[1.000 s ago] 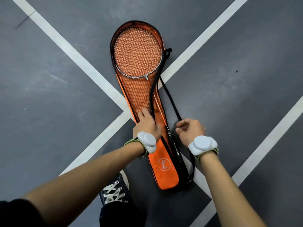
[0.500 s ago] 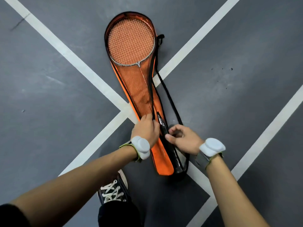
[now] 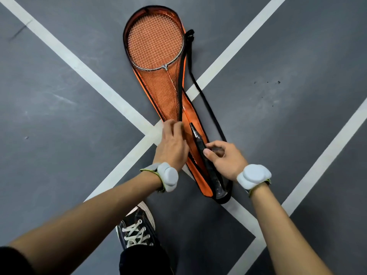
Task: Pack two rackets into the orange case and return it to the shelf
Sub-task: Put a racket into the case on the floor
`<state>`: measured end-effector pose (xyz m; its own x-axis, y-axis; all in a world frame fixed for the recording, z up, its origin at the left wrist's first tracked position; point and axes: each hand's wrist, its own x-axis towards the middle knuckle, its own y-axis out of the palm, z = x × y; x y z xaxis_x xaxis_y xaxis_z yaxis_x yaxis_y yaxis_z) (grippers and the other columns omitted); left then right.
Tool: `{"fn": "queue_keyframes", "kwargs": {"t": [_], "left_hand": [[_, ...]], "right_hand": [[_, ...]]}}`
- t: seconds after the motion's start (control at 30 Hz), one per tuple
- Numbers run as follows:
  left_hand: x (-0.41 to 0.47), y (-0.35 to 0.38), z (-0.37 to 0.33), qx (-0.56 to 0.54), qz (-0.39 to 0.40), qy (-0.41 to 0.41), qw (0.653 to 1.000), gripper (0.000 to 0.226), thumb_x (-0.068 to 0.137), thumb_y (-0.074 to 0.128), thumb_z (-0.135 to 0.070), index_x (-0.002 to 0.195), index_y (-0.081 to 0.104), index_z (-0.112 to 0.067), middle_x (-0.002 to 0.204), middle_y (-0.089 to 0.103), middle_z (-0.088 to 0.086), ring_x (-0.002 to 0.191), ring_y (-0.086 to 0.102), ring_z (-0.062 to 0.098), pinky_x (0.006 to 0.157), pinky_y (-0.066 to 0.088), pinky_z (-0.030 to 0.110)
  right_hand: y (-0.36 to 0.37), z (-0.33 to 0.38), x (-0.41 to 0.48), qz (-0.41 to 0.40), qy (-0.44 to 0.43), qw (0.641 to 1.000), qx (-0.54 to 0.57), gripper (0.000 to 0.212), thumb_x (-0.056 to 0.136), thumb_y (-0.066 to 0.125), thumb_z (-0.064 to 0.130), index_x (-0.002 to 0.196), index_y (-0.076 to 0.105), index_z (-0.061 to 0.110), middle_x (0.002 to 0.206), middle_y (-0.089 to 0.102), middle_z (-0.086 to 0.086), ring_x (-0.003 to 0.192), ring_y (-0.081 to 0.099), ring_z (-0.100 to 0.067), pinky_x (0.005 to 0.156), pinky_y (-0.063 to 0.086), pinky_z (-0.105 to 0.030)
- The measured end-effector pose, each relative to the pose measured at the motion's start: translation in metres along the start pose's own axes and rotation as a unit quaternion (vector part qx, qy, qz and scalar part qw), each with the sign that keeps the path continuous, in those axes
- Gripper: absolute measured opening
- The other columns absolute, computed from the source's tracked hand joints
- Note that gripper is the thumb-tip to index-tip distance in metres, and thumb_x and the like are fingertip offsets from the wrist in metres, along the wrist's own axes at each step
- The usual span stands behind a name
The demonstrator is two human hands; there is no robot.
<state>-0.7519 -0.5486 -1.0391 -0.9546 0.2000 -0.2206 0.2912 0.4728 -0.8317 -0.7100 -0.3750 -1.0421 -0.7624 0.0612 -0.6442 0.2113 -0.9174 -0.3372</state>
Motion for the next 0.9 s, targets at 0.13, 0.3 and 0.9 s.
{"fn": "queue_keyframes", "kwargs": {"t": [0.13, 0.3, 0.9], "left_hand": [[-0.004, -0.003, 0.003, 0.136, 0.120, 0.179, 0.967, 0.030, 0.089, 0.044, -0.013, 0.111, 0.063, -0.008, 0.124, 0.056, 0.010, 0.132, 0.044, 0.030, 0.110, 0.037, 0.041], [-0.018, -0.009, 0.001, 0.157, 0.186, 0.242, 0.939, 0.035, 0.080, 0.049, -0.024, 0.112, 0.064, -0.028, 0.110, 0.061, -0.006, 0.115, 0.053, 0.016, 0.119, 0.020, 0.042], [-0.018, -0.023, -0.004, -0.039, 0.185, 0.283, 0.940, 0.016, 0.078, 0.064, -0.021, 0.093, 0.069, -0.021, 0.095, 0.058, -0.002, 0.093, 0.053, 0.018, 0.083, 0.047, 0.034]], "right_hand": [[0.002, -0.004, 0.003, -0.031, -0.010, 0.999, -0.016, 0.013, 0.089, 0.071, 0.034, 0.102, 0.073, 0.033, 0.094, 0.075, 0.010, 0.095, 0.071, -0.010, 0.094, 0.056, -0.034], [-0.004, -0.008, 0.005, -0.039, -0.009, 0.999, -0.037, 0.021, 0.088, 0.073, 0.034, 0.108, 0.076, 0.029, 0.096, 0.076, 0.010, 0.095, 0.071, -0.009, 0.096, 0.056, -0.035], [-0.001, -0.014, 0.003, -0.117, -0.029, 0.991, -0.065, 0.041, 0.058, 0.093, 0.033, 0.079, 0.060, 0.024, 0.077, 0.067, 0.008, 0.067, 0.060, -0.014, 0.064, 0.052, -0.029]]}}
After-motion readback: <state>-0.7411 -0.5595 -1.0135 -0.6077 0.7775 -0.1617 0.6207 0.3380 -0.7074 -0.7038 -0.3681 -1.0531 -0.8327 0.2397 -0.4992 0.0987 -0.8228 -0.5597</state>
